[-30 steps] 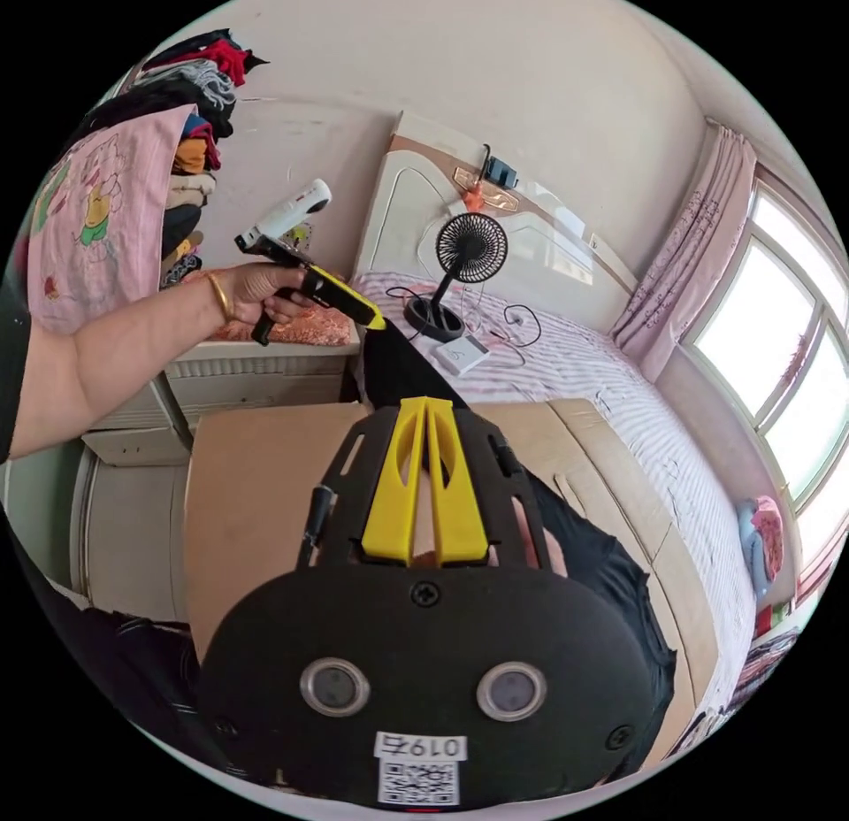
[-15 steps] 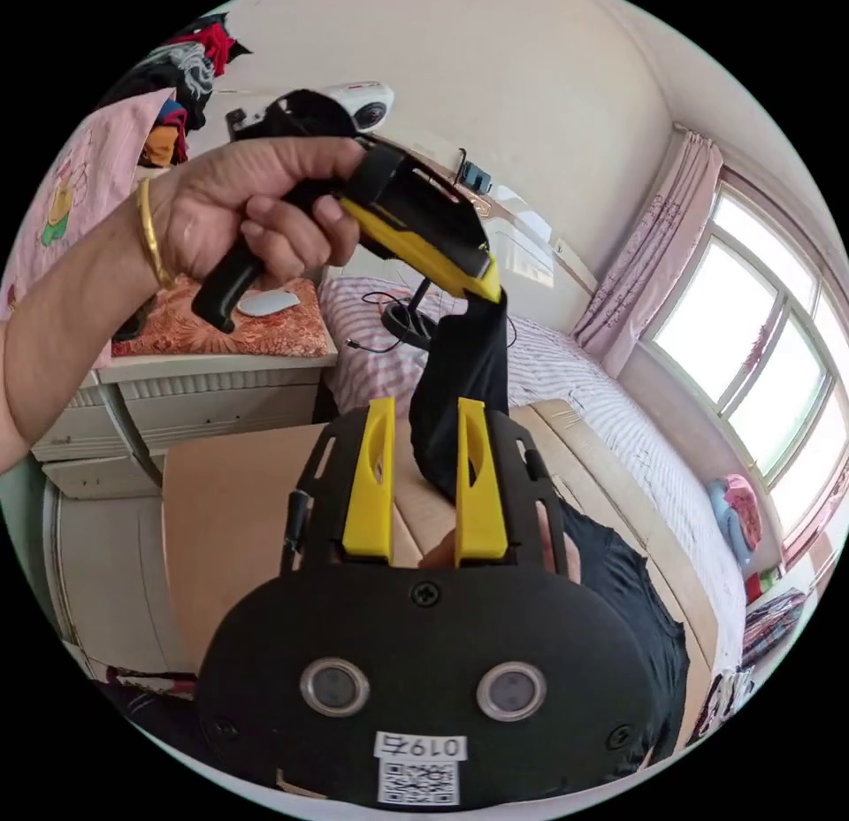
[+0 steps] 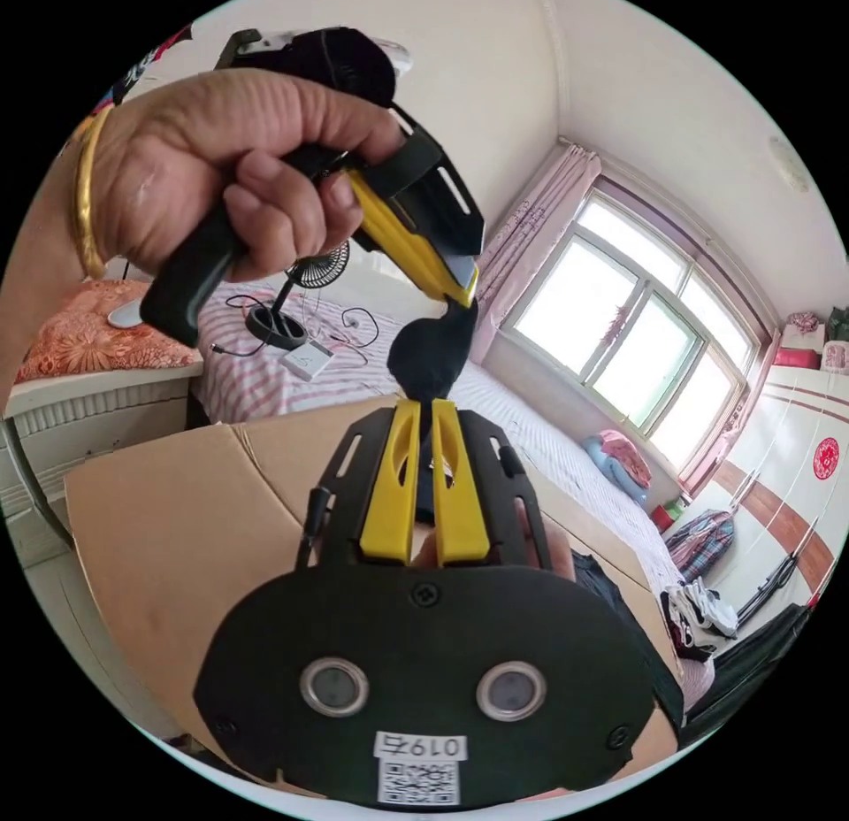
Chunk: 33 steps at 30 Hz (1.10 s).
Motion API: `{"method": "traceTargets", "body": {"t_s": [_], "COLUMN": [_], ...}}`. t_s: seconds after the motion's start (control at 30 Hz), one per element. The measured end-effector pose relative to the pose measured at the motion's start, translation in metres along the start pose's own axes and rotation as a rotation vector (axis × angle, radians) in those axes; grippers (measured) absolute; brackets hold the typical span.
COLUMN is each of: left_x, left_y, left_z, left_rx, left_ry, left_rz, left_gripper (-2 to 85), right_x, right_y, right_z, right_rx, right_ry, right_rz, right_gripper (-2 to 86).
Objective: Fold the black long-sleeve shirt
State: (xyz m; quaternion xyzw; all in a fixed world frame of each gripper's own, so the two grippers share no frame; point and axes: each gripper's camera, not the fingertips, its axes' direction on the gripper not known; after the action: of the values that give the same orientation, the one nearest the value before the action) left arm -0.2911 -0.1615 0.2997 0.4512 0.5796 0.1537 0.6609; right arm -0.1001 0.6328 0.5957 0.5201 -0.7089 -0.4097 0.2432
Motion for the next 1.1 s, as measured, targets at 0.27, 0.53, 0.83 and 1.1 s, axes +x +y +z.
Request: {"method": "traceTargets", "body": {"t_s": [0.27,0.53,0.83,1.1], "left_x": [0.107,0.273,0.418,0.484], "left_y": [-0.058,-0.110,-0.116,-0.096], "left_z": [0.085,0.186,0.337,0.428], "left_rx": [-0.070,-0.154,-0.461,-0.607], "left_ry": [0.110,0.234,0.383,0.431], "left_rz": [0.137,0.438,0.620,0.619], "left_gripper": [1.1,1.2,0.9,0.8], "right_x": [0.102,0.219,0.292,0.337], "right_y": [0.060,0.142,0.248,0.333], "right_z": [-0.037,-0.093,-0.120,-0.121], "right_rx": [-0.047,-0.013,-0.121,-0.258], "right_ry": [-0.046,0.038,0.095,0.075], "right_rz": [0.237,0.507,0.612,0.663], "right_gripper": [-0.8,-0.8,-0.8,0.0]}}
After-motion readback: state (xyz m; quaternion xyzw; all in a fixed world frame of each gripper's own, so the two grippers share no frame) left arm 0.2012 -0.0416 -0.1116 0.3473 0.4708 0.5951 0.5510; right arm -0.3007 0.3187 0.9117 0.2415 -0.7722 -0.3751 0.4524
